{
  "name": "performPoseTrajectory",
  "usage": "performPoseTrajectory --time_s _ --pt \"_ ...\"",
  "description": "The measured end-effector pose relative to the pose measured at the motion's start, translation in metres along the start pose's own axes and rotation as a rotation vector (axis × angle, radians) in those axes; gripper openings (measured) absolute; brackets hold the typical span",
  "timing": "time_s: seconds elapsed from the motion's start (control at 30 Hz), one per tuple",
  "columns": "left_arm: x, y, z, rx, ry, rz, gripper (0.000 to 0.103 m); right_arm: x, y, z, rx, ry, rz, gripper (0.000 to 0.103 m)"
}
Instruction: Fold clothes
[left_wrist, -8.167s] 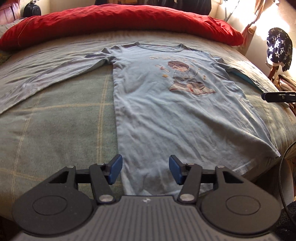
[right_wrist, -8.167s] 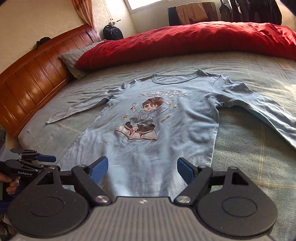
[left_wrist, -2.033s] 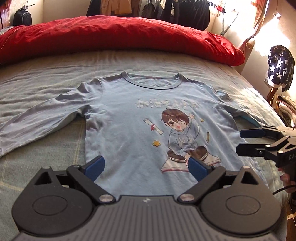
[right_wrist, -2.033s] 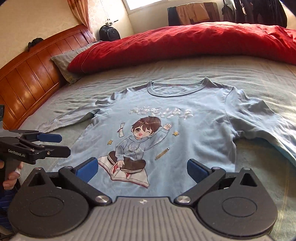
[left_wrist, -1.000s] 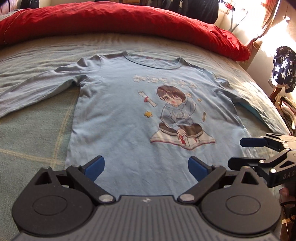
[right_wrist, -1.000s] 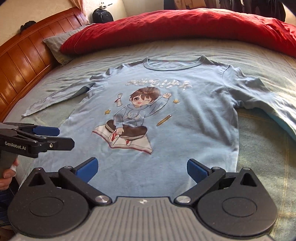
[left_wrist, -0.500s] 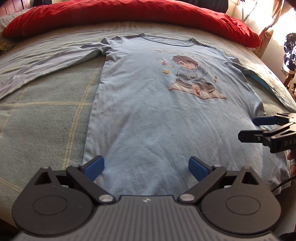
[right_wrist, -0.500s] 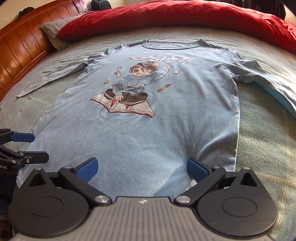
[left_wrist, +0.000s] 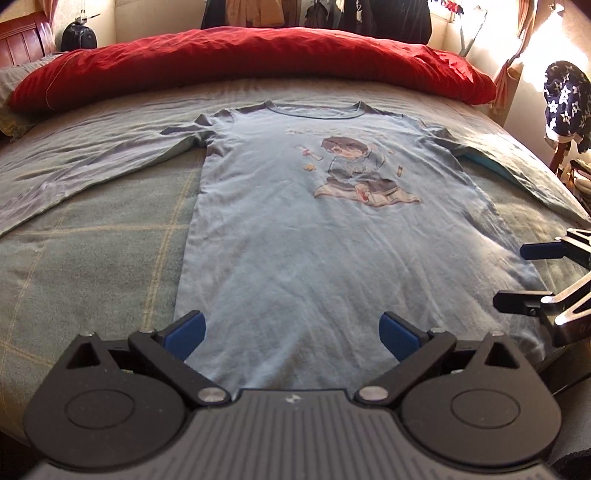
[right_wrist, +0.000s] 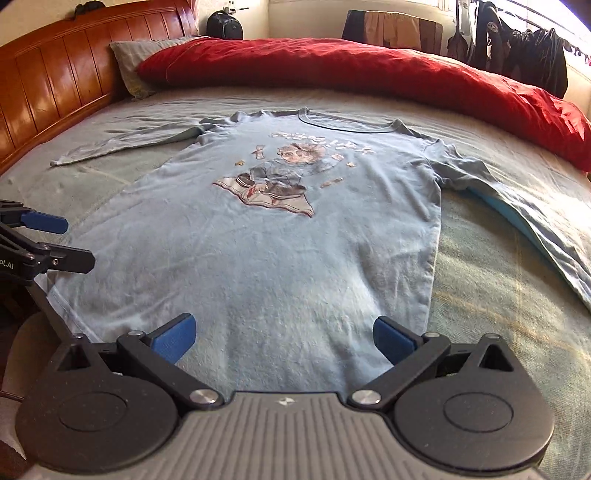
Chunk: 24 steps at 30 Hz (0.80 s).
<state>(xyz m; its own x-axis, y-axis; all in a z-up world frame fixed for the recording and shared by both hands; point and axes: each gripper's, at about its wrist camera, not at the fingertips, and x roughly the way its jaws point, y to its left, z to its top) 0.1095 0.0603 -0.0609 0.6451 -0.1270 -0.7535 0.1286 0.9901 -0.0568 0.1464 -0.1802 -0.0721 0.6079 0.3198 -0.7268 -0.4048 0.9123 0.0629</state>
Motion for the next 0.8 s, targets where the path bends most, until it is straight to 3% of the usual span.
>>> performPoseTrajectory --time_s 0.1,0.27,0.33,0.5,0.8 --pt "0.009 -0.014 0.004 0.022 -0.011 -0.038 0.1 0.007 0.003 -0.007 0.007 0.012 -0.001 0.103" --pt "0.03 -0.017 -0.021 0.006 0.056 -0.054 0.1 0.019 0.007 -0.018 0.019 0.031 -0.004 0.103" --pt "0.024 -0.015 -0.032 0.02 0.03 -0.049 0.101 0.023 0.009 -0.022 0.024 0.038 -0.004 0.103" --pt "0.01 -0.009 -0.04 -0.025 0.053 -0.039 0.102 0.02 0.013 -0.029 -0.012 0.017 -0.02 0.103" --pt "0.016 -0.02 0.003 -0.037 0.021 -0.015 0.102 0.012 0.015 -0.039 -0.037 -0.028 -0.027 0.103"
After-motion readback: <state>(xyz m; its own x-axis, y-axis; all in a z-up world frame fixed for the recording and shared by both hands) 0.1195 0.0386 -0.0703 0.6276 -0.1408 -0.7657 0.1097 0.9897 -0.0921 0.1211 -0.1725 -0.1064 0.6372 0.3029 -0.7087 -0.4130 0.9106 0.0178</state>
